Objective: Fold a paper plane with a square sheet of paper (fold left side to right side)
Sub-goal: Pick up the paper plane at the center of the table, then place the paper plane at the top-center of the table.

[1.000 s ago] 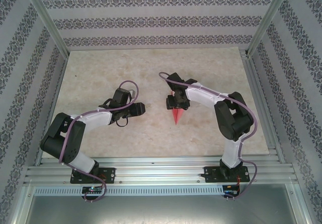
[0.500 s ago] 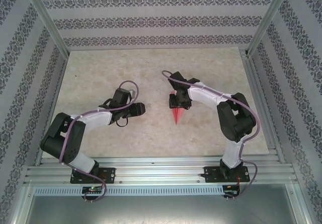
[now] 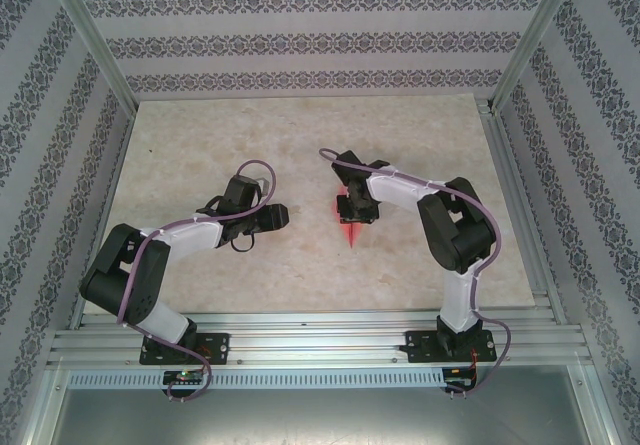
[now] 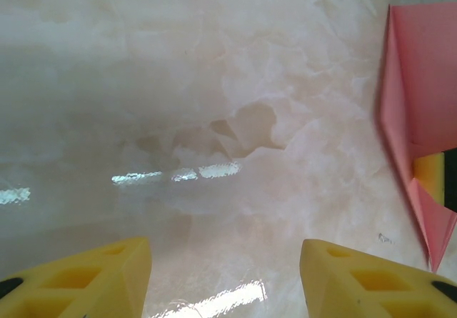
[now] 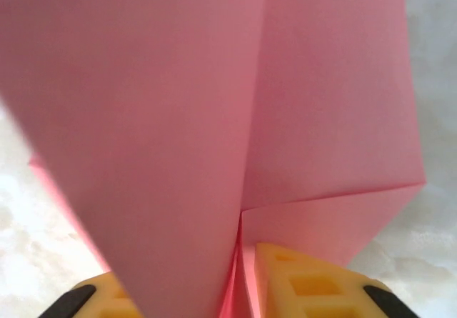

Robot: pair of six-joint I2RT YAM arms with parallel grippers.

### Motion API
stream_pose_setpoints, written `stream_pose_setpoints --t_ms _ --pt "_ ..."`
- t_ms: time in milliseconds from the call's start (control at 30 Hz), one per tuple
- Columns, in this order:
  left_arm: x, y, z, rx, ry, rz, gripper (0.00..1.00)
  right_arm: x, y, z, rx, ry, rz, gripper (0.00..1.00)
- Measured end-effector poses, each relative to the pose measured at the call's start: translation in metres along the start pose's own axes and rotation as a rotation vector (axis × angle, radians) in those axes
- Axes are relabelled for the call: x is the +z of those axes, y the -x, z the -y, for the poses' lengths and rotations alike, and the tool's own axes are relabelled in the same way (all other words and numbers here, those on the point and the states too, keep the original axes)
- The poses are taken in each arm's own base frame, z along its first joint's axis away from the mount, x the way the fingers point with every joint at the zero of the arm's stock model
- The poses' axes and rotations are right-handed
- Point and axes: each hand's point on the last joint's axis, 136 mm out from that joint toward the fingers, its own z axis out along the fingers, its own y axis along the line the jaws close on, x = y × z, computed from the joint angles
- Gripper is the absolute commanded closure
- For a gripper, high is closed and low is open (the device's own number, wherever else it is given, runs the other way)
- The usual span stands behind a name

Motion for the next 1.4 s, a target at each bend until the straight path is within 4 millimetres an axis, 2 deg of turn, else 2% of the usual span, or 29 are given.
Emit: stream_pose_setpoints --t_ms 300,467,667,800,833,967,1067,1267,1400 --pt "-0.003 -0.002 -0.003 0.007 0.017 -0.005 0.41 -0.001 0.001 0.004 -0.008 -0.009 -0.001 0.94" --pt "-0.024 0.013 0.008 0.029 0.005 0.064 0.34 -0.011 0.013 0.017 -0.015 -0.016 0.0 0.95" --pt "-0.063 0.033 0.02 0.055 -0.001 0.178 0.2 -0.045 0.067 0.035 -0.027 -0.012 0.101 0.96" --pt "-0.091 0.037 0.02 0.064 0.019 0.247 0.05 -0.054 0.117 0.049 -0.033 -0.02 0.175 0.96" --pt "-0.098 0.037 0.019 0.066 0.028 0.263 0.01 -0.052 0.128 0.054 -0.035 -0.028 0.181 0.96" --pt "-0.121 0.035 0.007 0.059 0.08 0.318 0.0 -0.039 0.167 0.069 -0.04 -0.055 0.189 0.96" --pt "-0.134 0.029 -0.005 0.049 0.125 0.343 0.0 -0.027 0.185 0.075 -0.037 -0.061 0.185 0.96" --pt "-0.148 0.017 -0.021 0.042 0.184 0.364 0.0 -0.006 0.207 0.081 -0.036 -0.063 0.163 0.95" --pt "-0.15 0.013 -0.026 0.04 0.207 0.353 0.0 0.008 0.207 0.082 -0.036 -0.061 0.129 0.91"
